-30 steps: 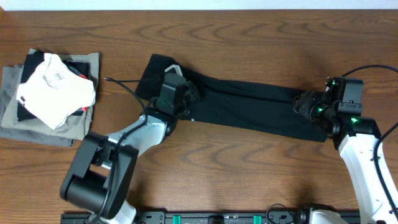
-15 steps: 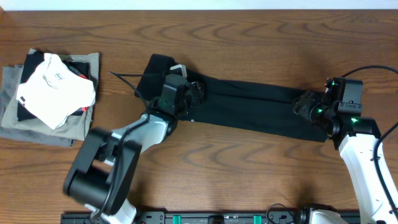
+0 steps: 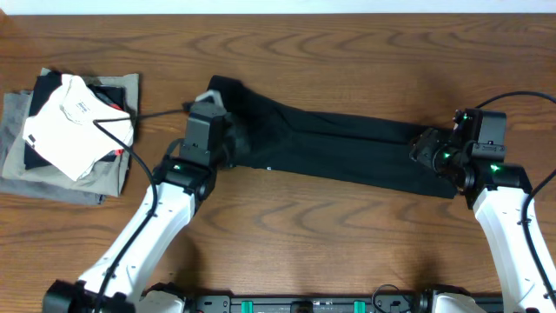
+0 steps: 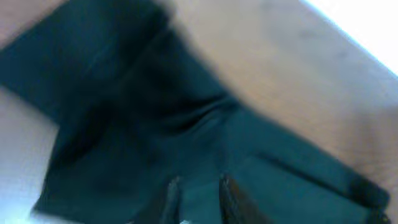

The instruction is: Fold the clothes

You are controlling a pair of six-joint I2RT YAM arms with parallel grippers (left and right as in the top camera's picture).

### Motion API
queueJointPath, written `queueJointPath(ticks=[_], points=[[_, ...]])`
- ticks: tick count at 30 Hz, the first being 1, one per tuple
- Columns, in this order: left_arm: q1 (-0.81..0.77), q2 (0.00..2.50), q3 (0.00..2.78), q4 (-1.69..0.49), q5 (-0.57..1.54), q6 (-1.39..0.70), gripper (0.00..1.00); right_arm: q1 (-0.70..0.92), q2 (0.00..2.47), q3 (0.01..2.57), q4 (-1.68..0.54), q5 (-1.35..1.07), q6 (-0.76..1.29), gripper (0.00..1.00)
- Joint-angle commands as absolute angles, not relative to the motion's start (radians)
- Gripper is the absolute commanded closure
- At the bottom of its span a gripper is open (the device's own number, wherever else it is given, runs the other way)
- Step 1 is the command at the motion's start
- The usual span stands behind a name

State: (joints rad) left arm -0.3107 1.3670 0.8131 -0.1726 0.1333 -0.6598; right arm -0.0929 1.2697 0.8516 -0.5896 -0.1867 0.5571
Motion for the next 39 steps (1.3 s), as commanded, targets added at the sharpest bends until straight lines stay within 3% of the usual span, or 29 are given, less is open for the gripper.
queueJointPath(ticks=[1,17,39], points=[[-0.311,1.43,0.812,-0.188,0.247,-0.64,0.94,-0.084,1.277,0.854,-0.585,-0.18,0.541,0.41],[-0.311,1.835,1.015,-0.117,0.306,-0.648,0.94,-0.084,1.277,0.854,-0.596,-0.181,0.538,0.42],[-0.295,1.863,1.063,-0.215,0.215,-0.624,0.94,-0.084,1.278,0.854,-0.606,-0.161,0.514,0.43]])
